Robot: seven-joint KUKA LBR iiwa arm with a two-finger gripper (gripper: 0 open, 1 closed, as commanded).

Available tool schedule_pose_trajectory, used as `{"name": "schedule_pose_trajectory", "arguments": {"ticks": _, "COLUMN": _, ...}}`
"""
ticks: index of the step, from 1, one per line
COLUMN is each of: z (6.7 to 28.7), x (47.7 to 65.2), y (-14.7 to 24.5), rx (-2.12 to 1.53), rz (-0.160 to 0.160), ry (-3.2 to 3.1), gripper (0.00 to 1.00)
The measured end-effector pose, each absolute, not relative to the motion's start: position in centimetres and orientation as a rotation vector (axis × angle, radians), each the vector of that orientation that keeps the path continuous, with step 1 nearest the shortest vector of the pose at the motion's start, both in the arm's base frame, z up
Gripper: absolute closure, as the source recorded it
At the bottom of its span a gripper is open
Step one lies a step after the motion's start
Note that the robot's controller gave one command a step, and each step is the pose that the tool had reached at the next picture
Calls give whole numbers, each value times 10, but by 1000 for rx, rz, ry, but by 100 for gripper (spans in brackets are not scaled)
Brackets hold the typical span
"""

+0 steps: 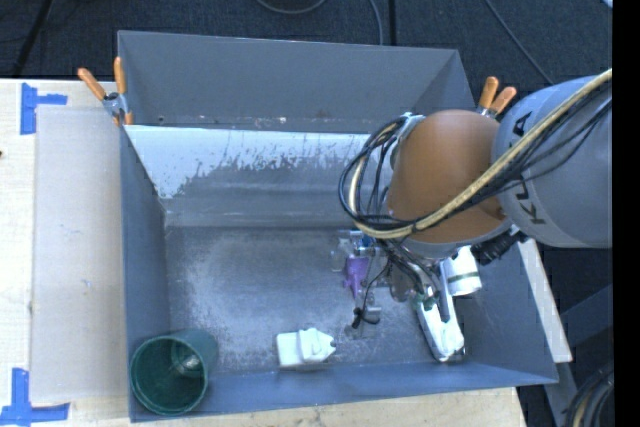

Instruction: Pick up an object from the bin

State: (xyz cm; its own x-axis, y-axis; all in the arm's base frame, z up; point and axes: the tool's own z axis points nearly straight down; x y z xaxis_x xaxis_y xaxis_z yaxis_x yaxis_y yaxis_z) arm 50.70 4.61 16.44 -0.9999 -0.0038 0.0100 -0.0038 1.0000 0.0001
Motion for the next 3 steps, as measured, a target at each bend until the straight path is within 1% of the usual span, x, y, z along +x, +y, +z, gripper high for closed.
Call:
{"name": "schedule_pose_trajectory", "arguments": {"ticks": 1, "z": 169, "x": 509, "y": 46, "rx": 4, "rz": -1, "ry": -3139, "gripper": 0}}
{"name": "schedule_pose_trajectory", "arguments": {"ticks": 2, "z": 132, "x": 497, "y": 54, "rx": 89, "rz": 0, "ry": -3141, "gripper": 0}}
{"name": "schedule_pose_trajectory", "arguments": {"ticks": 3, "z": 86, "x": 485, "y": 67, "rx": 187, "rz": -1, "ry": -3133, "gripper": 0}}
